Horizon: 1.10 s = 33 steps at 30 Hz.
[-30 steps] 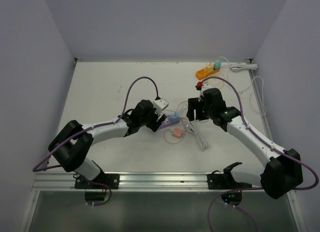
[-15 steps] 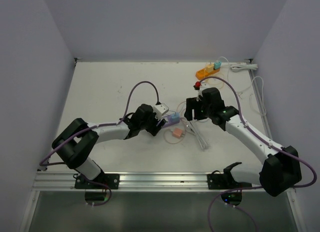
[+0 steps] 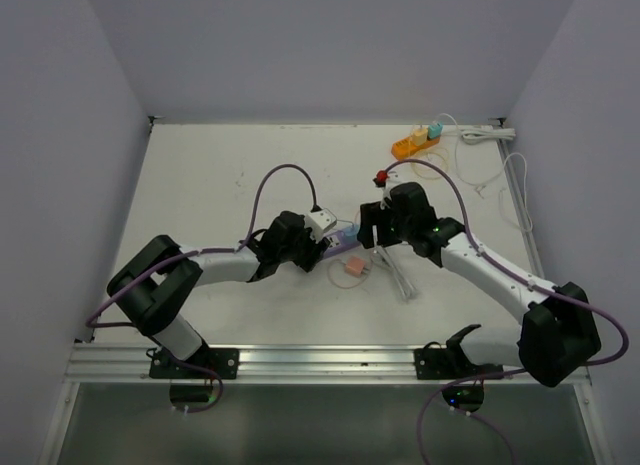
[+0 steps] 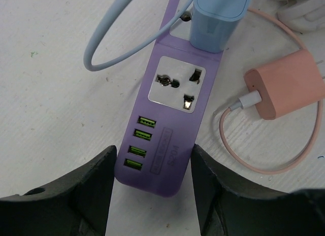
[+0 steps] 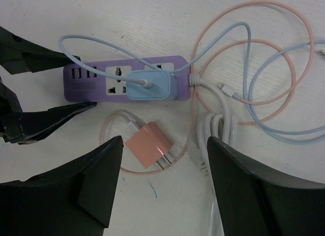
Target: Pull the plug off the socket
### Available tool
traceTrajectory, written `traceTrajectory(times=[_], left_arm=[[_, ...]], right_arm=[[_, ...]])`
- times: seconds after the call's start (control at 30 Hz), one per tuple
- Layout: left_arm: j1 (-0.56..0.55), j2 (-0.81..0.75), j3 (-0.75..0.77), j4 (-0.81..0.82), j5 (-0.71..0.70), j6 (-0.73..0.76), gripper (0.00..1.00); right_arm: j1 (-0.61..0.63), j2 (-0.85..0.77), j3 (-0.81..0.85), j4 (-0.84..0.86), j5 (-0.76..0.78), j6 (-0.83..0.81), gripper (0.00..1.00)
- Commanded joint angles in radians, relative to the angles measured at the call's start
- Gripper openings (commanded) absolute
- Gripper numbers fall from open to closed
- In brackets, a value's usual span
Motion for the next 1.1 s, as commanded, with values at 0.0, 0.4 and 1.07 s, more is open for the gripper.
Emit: traceTrajectory(times=[0.0, 0.4, 1.07], left_arm=[[0.002, 0.020, -0.016, 0.052, 0.039, -0.013, 0.44], [0.002, 0.040, -0.003, 0.036, 0.068, -0.013, 0.30], [0.002, 0.055, 0.010, 0.020, 0.085, -0.013, 0.28]], right_arm=[[0.036, 0.016, -0.023, 0.093, 0.057, 0.007, 0.72], [0.105, 0.134, 0.003, 0.190, 0.200, -0.019, 0.81], [0.115, 0.243, 0.034, 0.303, 0.157, -0.020, 0.76]])
